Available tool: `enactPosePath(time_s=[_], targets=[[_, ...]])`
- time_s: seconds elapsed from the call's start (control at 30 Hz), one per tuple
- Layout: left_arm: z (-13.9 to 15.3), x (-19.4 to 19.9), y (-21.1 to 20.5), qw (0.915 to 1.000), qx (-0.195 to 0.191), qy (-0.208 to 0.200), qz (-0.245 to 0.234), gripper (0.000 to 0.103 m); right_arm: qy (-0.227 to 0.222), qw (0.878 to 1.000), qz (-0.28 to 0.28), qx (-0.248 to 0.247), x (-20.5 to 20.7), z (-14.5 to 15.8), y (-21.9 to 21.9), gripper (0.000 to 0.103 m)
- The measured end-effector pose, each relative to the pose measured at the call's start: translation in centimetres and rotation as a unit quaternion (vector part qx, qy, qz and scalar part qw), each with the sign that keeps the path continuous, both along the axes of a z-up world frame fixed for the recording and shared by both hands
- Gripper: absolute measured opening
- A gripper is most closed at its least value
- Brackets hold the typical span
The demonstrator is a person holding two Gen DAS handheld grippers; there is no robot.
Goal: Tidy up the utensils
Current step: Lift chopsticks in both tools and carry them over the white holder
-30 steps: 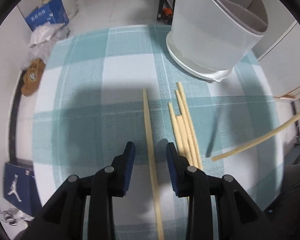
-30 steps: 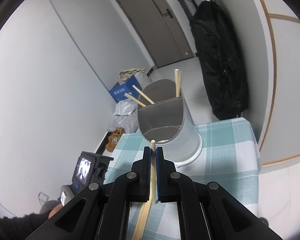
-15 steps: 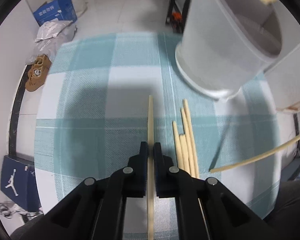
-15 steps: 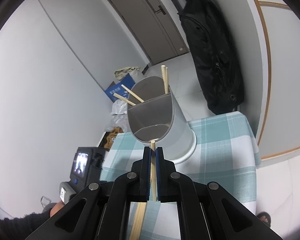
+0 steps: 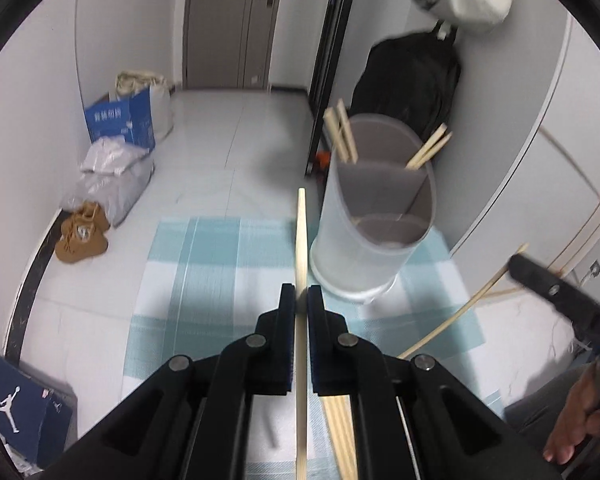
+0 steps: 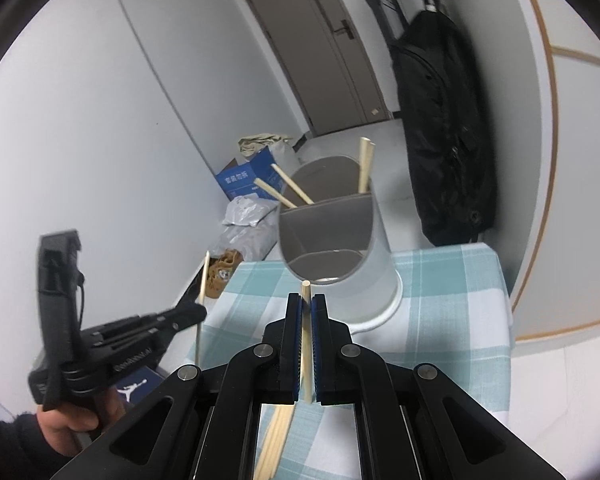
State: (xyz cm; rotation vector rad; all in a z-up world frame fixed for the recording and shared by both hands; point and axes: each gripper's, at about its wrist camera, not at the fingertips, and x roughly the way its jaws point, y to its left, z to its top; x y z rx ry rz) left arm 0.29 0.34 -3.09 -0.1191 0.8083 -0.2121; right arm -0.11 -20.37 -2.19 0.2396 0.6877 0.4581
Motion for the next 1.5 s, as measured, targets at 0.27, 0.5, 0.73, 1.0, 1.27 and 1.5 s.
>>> enactPosePath(time_s=[0.27,0.5,0.73,1.0,1.27,1.5], targets=[[2.5,-0.2,-0.7,0.9985,-0.027,-0.047,-0.005,0.002,-0.03,0.999,0.007,-0.016,-0.6,2.3,1.0,0.004],[6.5,0.5,-1.1,0.9953,-0.039,-0.088,-0.004,0.002,-0.045,0.999,-0.006,-0.002,0.8,5.4,0.1,0.004],[10.5,3.4,-1.4,0.9917,-0.052,-0.118,0.0,0.002,-0.059,0.998,-0.01,0.001,3.5,10.2,-0.6,0.004],[12.9,7.2,-2.0,0.9864,-0.069,-0.149,-0.006,0.002,-0.078,0.997,-0.015,-0.01,8.1,15.8,-0.9,0.004],[10.4,10.7,-1.9,0.9848,-0.094,-0.144,-0.023,0.002,-0.081,0.996,-0.015,-0.032,12.5,16.9,-0.9,0.004],[7.5,13.2,-1.2,0.9861,-0.105,-0.126,-0.025,0.002,-0.063,0.996,-0.007,-0.06,15.3,14.3,-0.1,0.004]])
